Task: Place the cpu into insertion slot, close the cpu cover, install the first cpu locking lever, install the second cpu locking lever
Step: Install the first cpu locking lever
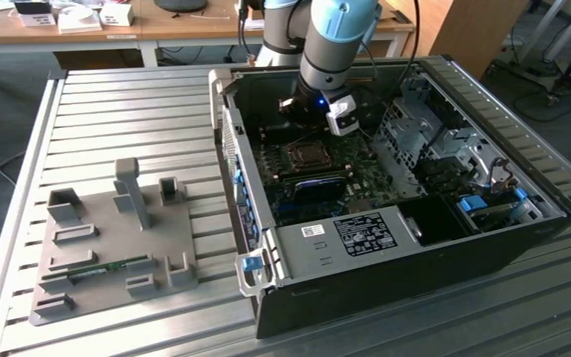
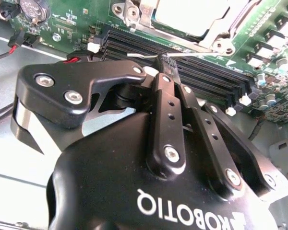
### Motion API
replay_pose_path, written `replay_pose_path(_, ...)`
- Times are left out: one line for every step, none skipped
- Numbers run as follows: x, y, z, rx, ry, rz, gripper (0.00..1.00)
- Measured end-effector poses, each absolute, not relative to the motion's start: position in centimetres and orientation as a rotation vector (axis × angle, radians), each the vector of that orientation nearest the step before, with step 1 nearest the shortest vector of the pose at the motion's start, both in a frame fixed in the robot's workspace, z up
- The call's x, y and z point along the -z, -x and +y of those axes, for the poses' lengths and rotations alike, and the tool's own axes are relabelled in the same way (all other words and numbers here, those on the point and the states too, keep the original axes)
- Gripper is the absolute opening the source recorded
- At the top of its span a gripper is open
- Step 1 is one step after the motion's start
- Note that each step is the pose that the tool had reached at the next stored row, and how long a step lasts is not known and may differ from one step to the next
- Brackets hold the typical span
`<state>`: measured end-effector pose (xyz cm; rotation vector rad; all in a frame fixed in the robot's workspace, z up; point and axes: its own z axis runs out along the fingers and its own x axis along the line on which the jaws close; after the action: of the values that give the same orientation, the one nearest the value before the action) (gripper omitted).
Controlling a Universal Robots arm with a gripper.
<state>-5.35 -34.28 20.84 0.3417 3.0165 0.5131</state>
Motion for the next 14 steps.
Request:
replay_pose_path(-20.83,5.33,-34.28,-0.511,-0.342,3.017,0.11)
replay_pose_path(-20.82,5.32,-34.27,-0.508,-0.342,3.017,0.11)
replay_pose_path(-20.81,5.32,-34.25,-0.504,-0.342,3.017,0.11)
replay_pose_path(-20.79,5.32,-34.22,-0.501,-0.341,3.018,0.11)
replay_pose_path(-20.77,5.32,-34.18,-0.499,-0.341,3.018,0.11)
replay_pose_path(-20.75,5.32,-34.15,-0.496,-0.341,3.018,0.11)
replay_pose_path(-20.73,5.32,-34.12,-0.493,-0.341,3.018,0.11)
replay_pose_path(-20.71,5.32,-34.08,-0.49,-0.341,3.019,0.11)
replay_pose_path(-20.69,5.32,-34.04,-0.488,-0.341,3.019,0.11)
replay_pose_path(-20.68,5.32,-34.01,-0.486,-0.341,3.019,0.11)
replay_pose_path(-20.67,5.32,-33.99,-0.484,-0.341,3.019,0.11)
replay_pose_path(-20.66,5.32,-33.96,-0.482,-0.34,3.02,0.11)
replay_pose_path(-20.65,5.32,-33.93,-0.48,-0.341,3.02,0.11)
replay_pose_path(-20.63,5.32,-33.9,-0.478,-0.34,3.02,0.11)
